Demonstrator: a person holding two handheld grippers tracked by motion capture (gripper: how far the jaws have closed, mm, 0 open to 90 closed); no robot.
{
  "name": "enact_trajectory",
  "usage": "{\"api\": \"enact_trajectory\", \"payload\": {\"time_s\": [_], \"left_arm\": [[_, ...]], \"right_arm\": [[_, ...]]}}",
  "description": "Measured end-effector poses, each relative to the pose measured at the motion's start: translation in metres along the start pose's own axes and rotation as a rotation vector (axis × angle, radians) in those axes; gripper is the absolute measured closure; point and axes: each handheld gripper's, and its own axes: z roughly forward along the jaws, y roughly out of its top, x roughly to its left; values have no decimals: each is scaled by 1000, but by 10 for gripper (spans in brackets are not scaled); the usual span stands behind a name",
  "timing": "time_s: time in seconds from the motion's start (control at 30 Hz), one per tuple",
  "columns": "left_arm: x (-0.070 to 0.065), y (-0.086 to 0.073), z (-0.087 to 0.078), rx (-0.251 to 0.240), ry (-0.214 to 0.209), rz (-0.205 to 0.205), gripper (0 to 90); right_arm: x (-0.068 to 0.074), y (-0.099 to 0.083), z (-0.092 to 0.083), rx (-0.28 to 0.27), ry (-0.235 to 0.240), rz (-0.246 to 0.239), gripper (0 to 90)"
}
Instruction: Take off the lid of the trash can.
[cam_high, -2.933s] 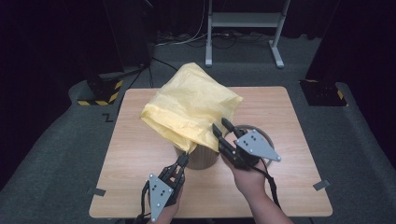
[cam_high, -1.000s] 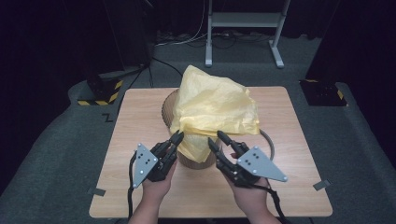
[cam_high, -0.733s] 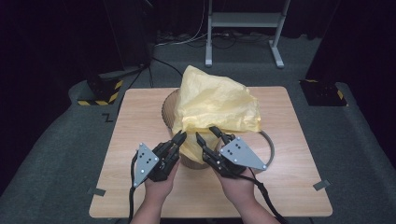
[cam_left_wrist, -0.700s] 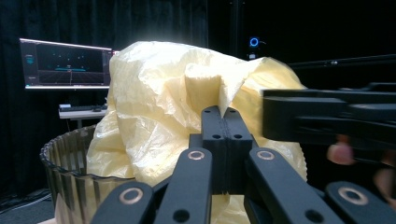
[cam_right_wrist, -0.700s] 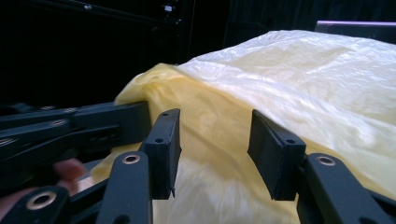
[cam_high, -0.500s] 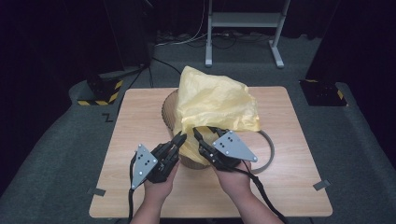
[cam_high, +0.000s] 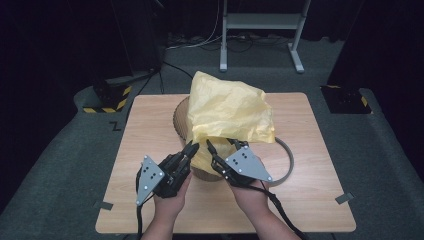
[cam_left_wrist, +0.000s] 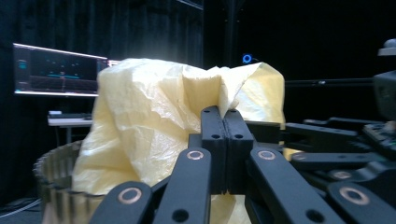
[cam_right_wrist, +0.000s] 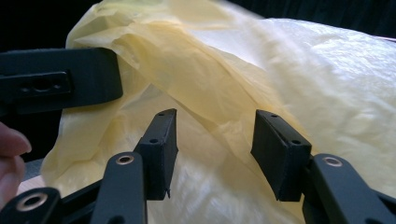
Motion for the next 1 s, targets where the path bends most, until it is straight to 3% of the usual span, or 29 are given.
{"api": "enact_trajectory", "payload": {"time_s": [0.13, 0.2, 0.27, 0.37, 0.5, 0.57, 0.63, 0.73, 0.87, 1.0], "left_arm": [[-2, -1, 0, 12, -11, 0, 886], [-2, -2, 0, 18, -15, 4, 870], [0, -3, -1, 18, -14, 2, 794], [2, -3, -5, -1, -12, -5, 654], [-3, -2, -4, -3, -35, 22, 606], [-6, -1, -2, -4, -36, 33, 602], [-6, 1, 1, 11, -28, 35, 672], [1, 5, 5, 14, 28, 41, 886], [30, 15, 6, 1, 133, 24, 900], [74, 10, 4, 51, 263, -57, 900]], "right_arm": [[1, 5, 1, -33, -41, -20, 587], [-1, 7, 1, -39, -42, -17, 793], [-6, 7, -1, -48, -35, 17, 894], [-16, 4, -5, -51, -37, 60, 899], [-27, 0, -8, -50, -59, 86, 898], [-30, -2, -9, -49, -72, 87, 898], [-32, -3, -9, -43, -67, 90, 898], [-31, -5, -12, -45, -62, 85, 898], [-42, -12, -20, -39, -89, 84, 899], [-72, -25, -29, -18, -163, 113, 900]]}}
